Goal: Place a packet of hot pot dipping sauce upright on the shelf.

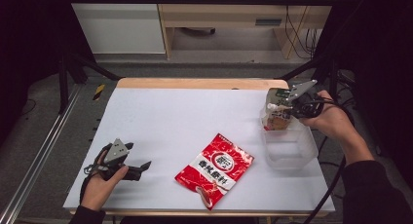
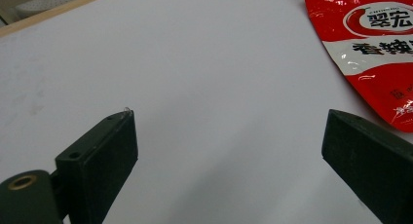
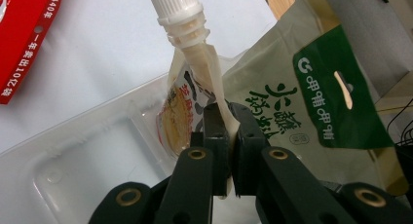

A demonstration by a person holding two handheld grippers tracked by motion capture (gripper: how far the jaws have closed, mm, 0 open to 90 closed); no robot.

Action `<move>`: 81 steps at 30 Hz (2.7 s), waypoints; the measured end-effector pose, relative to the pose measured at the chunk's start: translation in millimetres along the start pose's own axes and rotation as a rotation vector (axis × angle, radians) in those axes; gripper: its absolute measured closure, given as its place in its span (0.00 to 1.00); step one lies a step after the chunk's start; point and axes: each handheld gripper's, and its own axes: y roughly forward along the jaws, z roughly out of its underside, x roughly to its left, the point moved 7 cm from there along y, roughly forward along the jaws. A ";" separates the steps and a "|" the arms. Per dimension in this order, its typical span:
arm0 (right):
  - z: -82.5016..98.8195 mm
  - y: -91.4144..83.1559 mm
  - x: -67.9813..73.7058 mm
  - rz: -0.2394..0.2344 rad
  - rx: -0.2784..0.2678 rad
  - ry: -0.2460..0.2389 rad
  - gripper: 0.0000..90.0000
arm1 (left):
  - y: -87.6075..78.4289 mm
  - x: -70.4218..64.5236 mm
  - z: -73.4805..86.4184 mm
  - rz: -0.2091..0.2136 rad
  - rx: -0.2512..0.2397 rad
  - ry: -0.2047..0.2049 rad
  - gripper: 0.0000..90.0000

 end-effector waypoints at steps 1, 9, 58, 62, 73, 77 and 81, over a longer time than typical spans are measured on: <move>1.1 0.9 -0.4 0.000 0.004 -0.004 0.97 | 0.1 -0.2 -0.1 0.001 0.000 0.000 0.07; 7.4 10.5 2.3 -0.018 0.012 0.016 0.97 | 0.6 -0.8 0.2 0.003 0.003 0.002 0.07; -60.1 -47.9 124.4 0.124 -0.310 0.232 0.20 | 12.7 -34.7 -6.9 0.056 0.049 0.071 0.05; -57.6 -31.1 143.8 0.093 -0.322 0.260 0.19 | 14.4 -41.2 -9.8 0.057 0.041 0.091 0.05; -33.8 18.5 183.9 0.004 -0.262 0.332 0.16 | 18.1 -47.8 -10.6 0.057 0.046 0.106 0.05; -29.4 32.1 191.8 -0.024 -0.245 0.347 0.13 | 18.9 -49.6 -10.9 0.061 0.046 0.112 0.05; -28.4 48.7 196.8 -0.059 -0.206 0.347 0.13 | 19.5 -51.3 -10.9 0.069 0.048 0.114 0.05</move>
